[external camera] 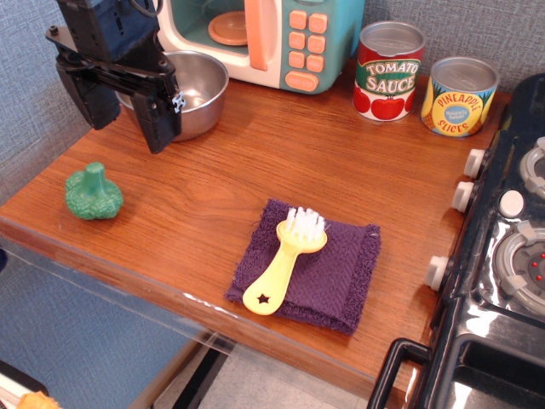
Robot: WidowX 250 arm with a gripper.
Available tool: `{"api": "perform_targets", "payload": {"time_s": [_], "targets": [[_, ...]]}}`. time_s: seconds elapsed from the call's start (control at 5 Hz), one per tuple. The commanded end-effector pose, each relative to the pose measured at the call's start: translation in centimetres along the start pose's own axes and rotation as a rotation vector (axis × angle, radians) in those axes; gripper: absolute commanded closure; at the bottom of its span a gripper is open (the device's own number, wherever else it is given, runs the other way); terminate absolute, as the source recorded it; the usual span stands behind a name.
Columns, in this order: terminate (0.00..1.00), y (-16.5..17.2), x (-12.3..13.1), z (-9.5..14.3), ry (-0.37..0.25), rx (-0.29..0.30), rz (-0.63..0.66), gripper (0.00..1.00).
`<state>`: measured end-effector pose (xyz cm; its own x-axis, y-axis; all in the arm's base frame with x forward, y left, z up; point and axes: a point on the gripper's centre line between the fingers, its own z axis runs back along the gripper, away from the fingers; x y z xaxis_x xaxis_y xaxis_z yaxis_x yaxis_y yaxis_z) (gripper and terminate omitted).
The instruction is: Put the broccoli in the silver pot
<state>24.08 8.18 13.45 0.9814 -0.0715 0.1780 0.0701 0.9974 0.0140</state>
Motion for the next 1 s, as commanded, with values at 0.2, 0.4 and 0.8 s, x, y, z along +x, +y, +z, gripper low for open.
{"api": "perform_targets", "payload": {"time_s": [0.2, 0.4, 0.8], "targets": [[0.0, 2.1, -0.5, -0.9, 0.018, 0.039, 0.039, 0.0], [0.0, 4.0, -1.0, -1.8, 0.032, 0.081, 0.061, 0.0], [0.0, 7.1, -2.9, -4.8, 0.114, 0.162, 0.114, 0.0]]}}
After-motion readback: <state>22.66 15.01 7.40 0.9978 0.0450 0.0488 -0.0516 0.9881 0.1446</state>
